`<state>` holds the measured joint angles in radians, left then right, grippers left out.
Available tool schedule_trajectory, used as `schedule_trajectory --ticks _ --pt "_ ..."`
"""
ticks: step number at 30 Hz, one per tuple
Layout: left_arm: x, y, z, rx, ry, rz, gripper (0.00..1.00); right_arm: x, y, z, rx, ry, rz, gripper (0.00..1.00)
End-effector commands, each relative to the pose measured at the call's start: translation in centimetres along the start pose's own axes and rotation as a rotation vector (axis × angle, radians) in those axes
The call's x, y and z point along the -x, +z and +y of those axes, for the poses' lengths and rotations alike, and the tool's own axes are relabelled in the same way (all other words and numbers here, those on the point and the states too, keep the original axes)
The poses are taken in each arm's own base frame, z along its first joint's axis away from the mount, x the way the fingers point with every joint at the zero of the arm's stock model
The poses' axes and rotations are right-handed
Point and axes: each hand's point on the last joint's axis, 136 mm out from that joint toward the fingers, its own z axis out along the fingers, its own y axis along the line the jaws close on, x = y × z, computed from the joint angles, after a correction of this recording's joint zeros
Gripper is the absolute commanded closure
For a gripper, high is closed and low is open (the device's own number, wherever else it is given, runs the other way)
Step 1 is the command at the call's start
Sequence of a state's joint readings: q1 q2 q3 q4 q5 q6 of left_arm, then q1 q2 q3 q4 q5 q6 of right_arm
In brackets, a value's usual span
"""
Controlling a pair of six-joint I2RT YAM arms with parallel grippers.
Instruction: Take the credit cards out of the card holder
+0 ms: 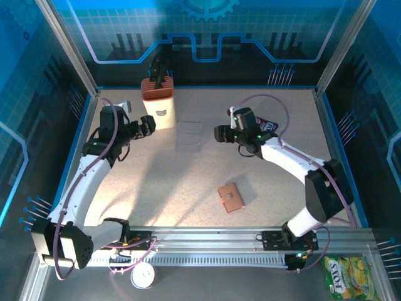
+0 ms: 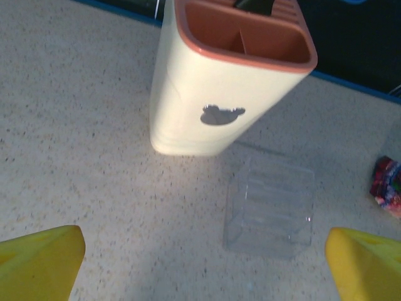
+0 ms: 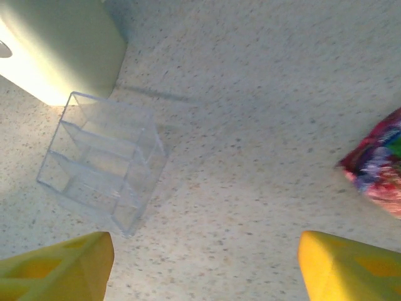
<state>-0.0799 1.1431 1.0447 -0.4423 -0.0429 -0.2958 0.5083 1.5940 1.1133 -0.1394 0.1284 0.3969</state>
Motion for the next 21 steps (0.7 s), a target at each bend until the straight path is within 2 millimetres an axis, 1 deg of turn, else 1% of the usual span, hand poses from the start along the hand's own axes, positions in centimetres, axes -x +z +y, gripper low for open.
schedule_trajectory --ticks 1,4,7,10,12,15,21 --pt "-2.4 -1.9 0.1 -0.001 0.043 0.126 0.01 -1.9 1.1 1.5 -0.014 0.051 0.124 0.27" --pt "-3.0 -1.8 0.4 0.000 0.085 0.117 0.01 -2.0 2.2 2.9 -0.013 0.052 0.152 0.34" --pt "-3.7 -1.6 0.7 -0.005 0.071 0.118 0.01 -2.1 3.4 3.7 -0.027 0.061 0.182 0.44" --pt "-4.5 -1.5 0.3 -0.038 0.049 0.138 0.01 -2.1 4.6 4.5 -0.022 0.072 0.202 0.45" --pt "-5.0 -1.5 0.3 -0.044 0.069 0.153 0.01 -2.1 5.4 5.0 -0.018 0.091 0.219 0.49" --pt "-5.1 -1.6 0.8 -0.018 0.084 0.150 0.01 -2.4 6.8 5.4 -0.028 0.115 0.258 0.55" --pt "-4.6 -1.5 0.7 -0.025 0.081 0.142 0.01 -2.5 9.1 6.2 -0.040 0.125 0.289 0.63"
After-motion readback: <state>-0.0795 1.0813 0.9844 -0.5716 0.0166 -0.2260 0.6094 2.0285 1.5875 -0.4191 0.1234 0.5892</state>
